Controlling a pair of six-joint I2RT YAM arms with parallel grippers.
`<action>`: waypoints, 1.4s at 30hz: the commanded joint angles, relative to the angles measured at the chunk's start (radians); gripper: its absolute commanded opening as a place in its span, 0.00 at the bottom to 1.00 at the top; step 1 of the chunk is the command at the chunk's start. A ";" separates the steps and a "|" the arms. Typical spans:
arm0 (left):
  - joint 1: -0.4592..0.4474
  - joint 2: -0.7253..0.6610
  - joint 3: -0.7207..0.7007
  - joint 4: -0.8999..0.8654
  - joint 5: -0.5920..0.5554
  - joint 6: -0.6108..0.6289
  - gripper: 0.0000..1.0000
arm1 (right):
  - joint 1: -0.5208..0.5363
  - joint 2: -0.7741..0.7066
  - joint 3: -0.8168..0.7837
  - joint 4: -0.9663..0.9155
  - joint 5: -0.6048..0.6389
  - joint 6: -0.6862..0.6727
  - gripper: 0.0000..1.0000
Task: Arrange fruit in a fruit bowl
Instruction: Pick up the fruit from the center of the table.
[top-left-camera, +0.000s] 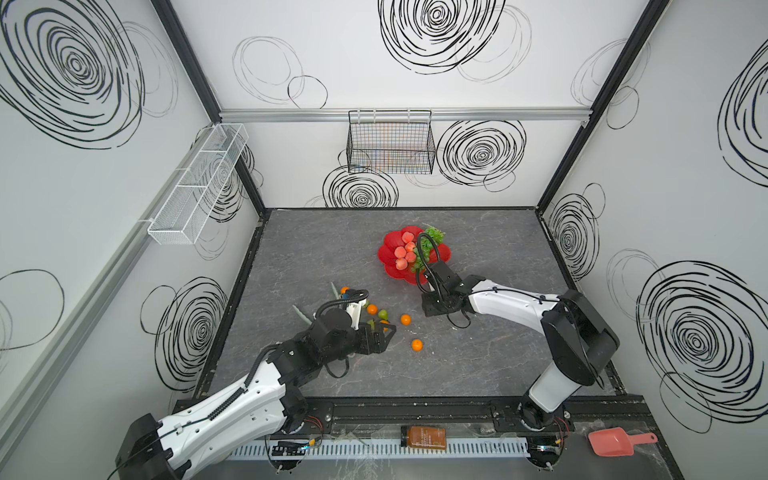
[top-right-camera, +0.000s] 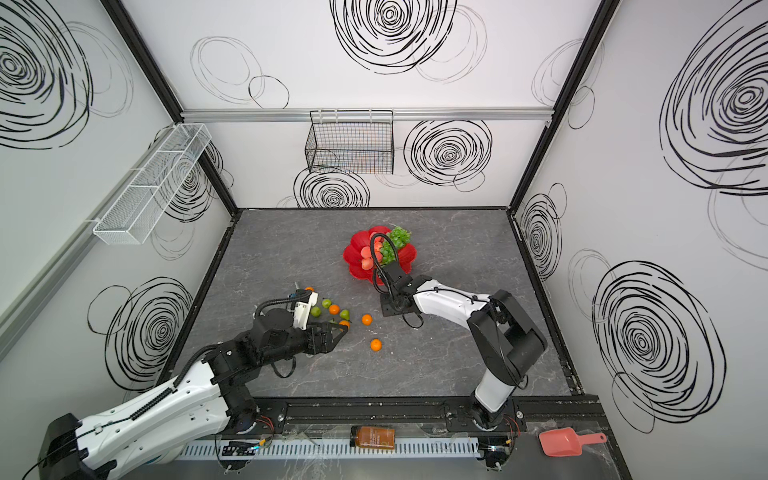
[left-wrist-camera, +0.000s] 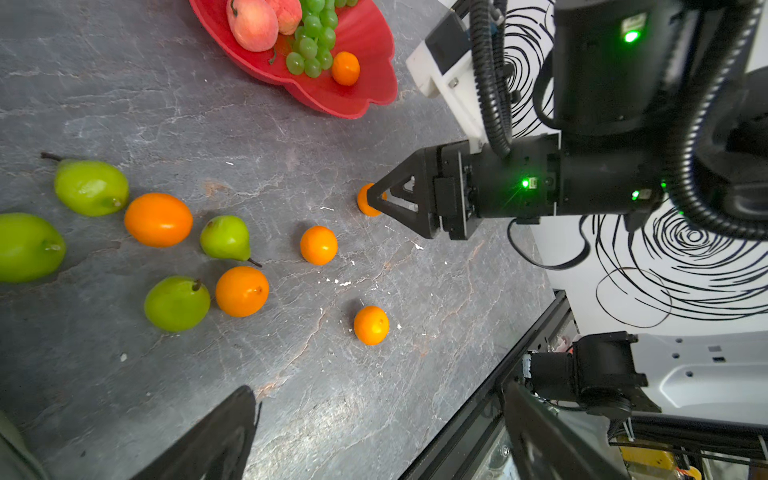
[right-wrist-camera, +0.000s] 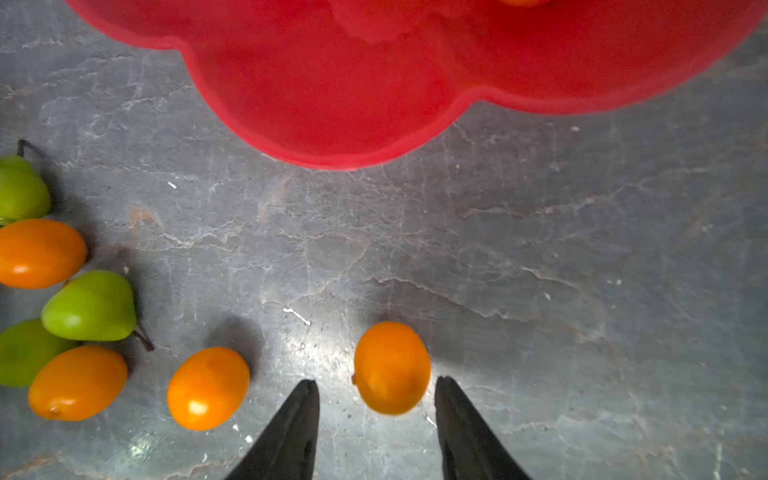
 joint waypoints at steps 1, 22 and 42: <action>0.014 -0.006 -0.016 0.046 0.038 0.013 0.96 | -0.008 0.032 0.034 0.014 0.007 -0.006 0.49; 0.037 0.000 -0.023 0.051 0.065 0.025 0.96 | -0.012 0.101 0.033 0.002 0.024 -0.006 0.45; 0.042 -0.027 -0.040 0.046 0.065 0.010 0.96 | -0.011 0.014 -0.037 0.014 0.039 0.014 0.37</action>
